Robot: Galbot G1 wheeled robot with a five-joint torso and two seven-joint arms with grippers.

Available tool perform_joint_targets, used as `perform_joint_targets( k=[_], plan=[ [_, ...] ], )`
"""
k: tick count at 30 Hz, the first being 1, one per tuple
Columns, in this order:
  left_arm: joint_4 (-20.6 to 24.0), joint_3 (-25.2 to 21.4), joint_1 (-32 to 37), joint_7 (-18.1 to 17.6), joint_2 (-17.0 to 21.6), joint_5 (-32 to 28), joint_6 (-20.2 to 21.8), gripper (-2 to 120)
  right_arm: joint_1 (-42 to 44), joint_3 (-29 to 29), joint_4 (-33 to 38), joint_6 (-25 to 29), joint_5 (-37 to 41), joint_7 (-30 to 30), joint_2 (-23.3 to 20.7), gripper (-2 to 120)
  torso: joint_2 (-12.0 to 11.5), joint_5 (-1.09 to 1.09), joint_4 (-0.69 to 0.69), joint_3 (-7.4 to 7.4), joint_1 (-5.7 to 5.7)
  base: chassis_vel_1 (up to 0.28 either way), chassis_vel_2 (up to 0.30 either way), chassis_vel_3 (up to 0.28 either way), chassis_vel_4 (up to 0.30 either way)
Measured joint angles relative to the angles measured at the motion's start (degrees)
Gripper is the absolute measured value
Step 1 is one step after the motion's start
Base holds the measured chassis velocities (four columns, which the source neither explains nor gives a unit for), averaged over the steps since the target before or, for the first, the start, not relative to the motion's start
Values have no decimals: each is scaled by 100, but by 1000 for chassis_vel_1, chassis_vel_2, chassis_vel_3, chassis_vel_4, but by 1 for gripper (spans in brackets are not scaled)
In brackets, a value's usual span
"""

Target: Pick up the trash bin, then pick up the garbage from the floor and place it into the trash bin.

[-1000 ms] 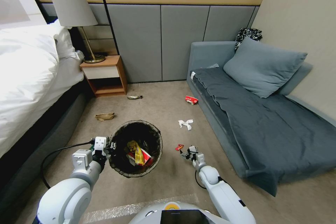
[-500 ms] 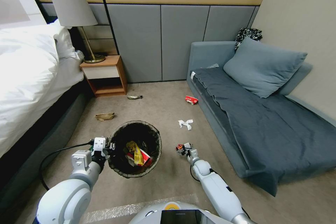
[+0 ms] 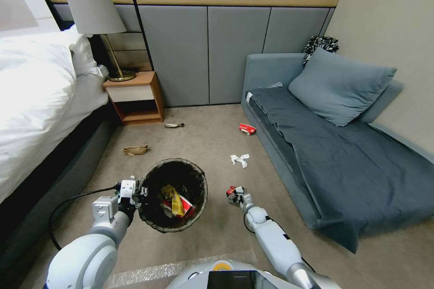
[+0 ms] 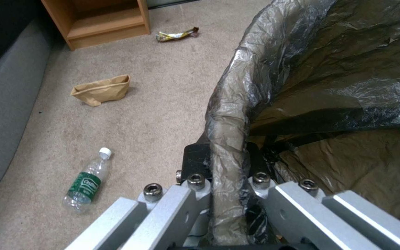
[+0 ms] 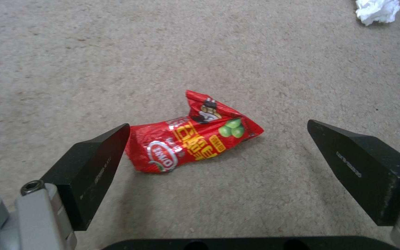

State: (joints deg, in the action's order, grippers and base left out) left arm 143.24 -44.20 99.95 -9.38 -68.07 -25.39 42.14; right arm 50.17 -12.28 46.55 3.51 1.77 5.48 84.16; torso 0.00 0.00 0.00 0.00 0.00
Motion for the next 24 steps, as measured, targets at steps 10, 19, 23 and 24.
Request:
perform_joint_targets(
  k=[10,19,23,24],
  plan=[
    [0,15,64,38,-20,44,0,1,-82,-105,-184,145,-141,13,97,100,0,0,0,0,0,0,0,0,0],
    [0,13,105,63,-30,80,0,1,-244,-248,-481,348,-360,62,205,100,0,0,0,0,0,0,0,0,0],
    [0,12,107,75,-31,92,0,1,-301,-281,-581,394,-420,85,249,100,0,0,0,0,0,0,0,0,0],
    [0,11,108,80,-30,94,0,1,-329,-298,-641,424,-456,95,271,100,0,0,0,0,0,0,0,0,0]
  ],
)
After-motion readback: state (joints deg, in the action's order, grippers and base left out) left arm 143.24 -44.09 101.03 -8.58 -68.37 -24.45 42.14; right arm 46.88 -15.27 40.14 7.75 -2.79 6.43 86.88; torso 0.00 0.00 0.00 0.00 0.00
